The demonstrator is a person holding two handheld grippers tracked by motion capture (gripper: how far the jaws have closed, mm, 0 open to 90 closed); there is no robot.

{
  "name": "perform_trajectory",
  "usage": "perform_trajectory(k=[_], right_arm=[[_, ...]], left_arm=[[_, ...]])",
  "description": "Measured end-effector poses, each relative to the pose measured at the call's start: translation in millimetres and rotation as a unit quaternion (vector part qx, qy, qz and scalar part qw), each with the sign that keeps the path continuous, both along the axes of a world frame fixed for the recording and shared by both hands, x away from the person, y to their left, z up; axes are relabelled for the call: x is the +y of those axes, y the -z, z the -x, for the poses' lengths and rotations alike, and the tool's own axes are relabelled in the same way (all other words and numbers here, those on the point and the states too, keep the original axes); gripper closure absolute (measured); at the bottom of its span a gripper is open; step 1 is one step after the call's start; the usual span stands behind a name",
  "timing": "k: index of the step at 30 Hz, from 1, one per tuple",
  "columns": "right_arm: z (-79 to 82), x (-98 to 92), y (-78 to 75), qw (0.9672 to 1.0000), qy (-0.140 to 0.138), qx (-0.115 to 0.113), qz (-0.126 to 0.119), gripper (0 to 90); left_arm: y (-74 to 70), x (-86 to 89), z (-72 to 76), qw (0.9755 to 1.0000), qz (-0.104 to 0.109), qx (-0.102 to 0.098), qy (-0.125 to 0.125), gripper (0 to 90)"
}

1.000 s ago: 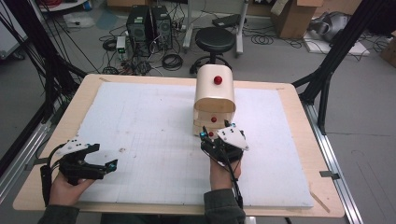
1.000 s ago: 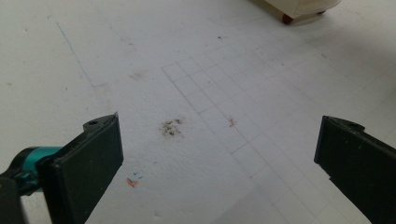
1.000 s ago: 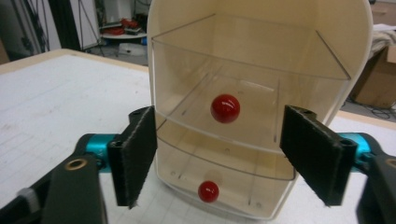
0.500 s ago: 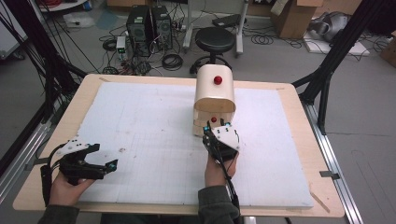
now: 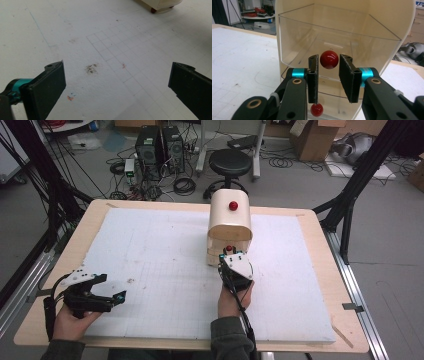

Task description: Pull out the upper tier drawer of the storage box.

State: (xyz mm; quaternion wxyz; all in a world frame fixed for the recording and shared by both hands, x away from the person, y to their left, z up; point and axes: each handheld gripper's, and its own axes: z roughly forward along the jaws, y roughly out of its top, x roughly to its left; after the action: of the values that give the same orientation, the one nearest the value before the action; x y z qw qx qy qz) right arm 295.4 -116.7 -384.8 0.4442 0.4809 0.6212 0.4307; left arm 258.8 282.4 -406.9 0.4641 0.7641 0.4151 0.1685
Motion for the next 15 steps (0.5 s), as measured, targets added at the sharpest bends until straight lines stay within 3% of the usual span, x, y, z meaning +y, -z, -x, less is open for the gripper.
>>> perform_trajectory(k=[15], right_arm=[[-1.0,-1.7,-0.3,1.0000,-0.005,0.001,-0.006,73.2]], left_arm=[[-0.2,-0.5,-0.1,1.0000,0.000,0.000,0.000,1.7]])
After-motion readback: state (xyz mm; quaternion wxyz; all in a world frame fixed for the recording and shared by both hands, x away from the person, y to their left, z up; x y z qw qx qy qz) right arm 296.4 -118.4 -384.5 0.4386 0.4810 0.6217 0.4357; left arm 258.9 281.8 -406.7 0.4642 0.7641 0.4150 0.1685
